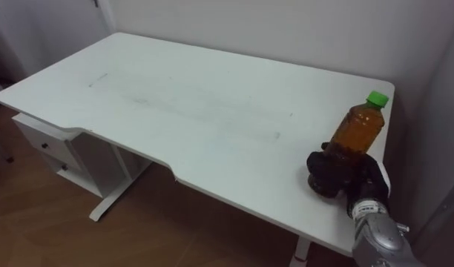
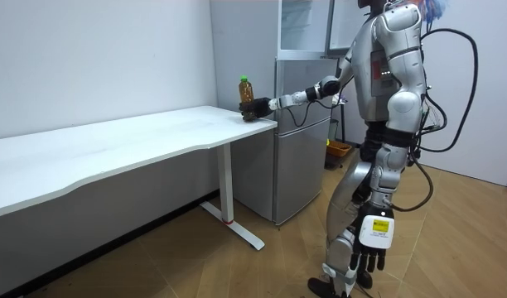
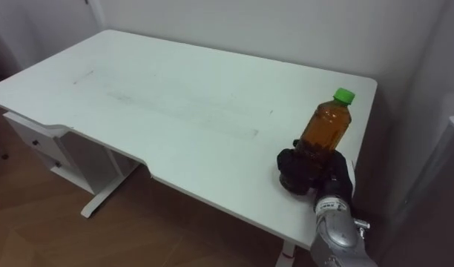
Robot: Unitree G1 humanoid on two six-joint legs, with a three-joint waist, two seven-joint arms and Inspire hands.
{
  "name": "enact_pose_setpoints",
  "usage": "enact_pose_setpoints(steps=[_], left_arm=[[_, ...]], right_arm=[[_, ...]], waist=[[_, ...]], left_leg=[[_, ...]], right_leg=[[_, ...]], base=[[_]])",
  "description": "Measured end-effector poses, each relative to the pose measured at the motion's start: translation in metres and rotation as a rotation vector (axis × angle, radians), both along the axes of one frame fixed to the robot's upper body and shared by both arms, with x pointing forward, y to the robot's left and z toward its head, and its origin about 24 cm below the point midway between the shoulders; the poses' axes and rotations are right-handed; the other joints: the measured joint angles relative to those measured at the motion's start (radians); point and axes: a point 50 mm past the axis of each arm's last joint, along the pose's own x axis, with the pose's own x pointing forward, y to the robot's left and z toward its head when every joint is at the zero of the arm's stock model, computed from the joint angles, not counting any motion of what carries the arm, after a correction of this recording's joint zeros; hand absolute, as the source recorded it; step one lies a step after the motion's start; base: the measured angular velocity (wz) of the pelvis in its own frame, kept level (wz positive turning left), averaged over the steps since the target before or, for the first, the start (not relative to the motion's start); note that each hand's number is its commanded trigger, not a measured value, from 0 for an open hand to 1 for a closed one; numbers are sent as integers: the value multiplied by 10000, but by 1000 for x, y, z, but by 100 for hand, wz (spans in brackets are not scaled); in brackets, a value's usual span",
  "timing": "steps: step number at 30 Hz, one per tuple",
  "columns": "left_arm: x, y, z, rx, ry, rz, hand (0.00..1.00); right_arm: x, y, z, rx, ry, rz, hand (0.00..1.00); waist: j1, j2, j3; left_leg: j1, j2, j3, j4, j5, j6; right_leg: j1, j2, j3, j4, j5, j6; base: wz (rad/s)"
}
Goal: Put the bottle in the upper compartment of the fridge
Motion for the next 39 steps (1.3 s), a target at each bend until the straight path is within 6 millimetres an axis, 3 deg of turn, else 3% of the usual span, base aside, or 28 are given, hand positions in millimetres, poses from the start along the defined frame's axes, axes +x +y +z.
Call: enact_pose_setpoints(steps=[9, 16, 21, 26, 29, 32, 35, 39], left_arm=[[-1, 0, 0, -123, 10, -14, 0], [-5, 1, -1, -306, 147, -203, 0], [-9, 6, 0, -427, 159, 17, 0], [-23, 12, -1, -398, 356, 631, 0], [-28, 15, -1, -252, 492, 445, 0], [-28, 18, 0, -93, 496, 134, 0], [-36, 21, 0, 72, 704, -106, 0], [-48, 24, 0, 186, 1093, -603, 0]], right_arm=[[0, -4, 0, 177, -24, 306, 100], [1, -6, -1, -5, 295, 841, 100], [2, 3, 7, -449, 432, 1507, 100], [-3, 29, 25, -1236, -477, 2941, 100], [-13, 41, 35, -1413, -1241, 3770, 100], [-21, 49, 44, -1915, -1817, 4313, 100], [-31, 56, 53, -2060, -2432, 4813, 100], [-35, 60, 63, -2157, -2884, 5138, 100]], waist=[[-14, 6, -17], [-54, 56, -90], [-113, 28, -115], [-247, -44, -168], [-391, -78, -235], [-446, -139, -386], [-662, -124, -483], [-890, -139, -500]], left_leg=[[25, 2, -19, 0, 0, 0], [221, 8, 28, -60, -9, 9], [264, 18, 106, -87, -8, 10], [840, 33, 142, -264, -23, 28], [1245, 33, 42, -394, -31, 33], [1482, 45, 31, -411, -74, 42], [1833, 77, -15, -529, -99, 58], [2350, 75, -1, -657, -121, 89]], right_leg=[[47, 13, -17, -15, 6, -1], [178, 20, 69, -41, 9, 7], [176, 18, 125, -25, 8, 7], [790, 86, 138, -322, 43, 67], [1289, 189, 117, -616, 102, 137], [1561, 235, 118, -769, 136, 162], [2030, 386, 175, -1179, 276, 225], [2521, 437, 216, -1453, 366, 285]], base=[[0], [-2], [-3], [-2], [8], [0], [0], [-4]])
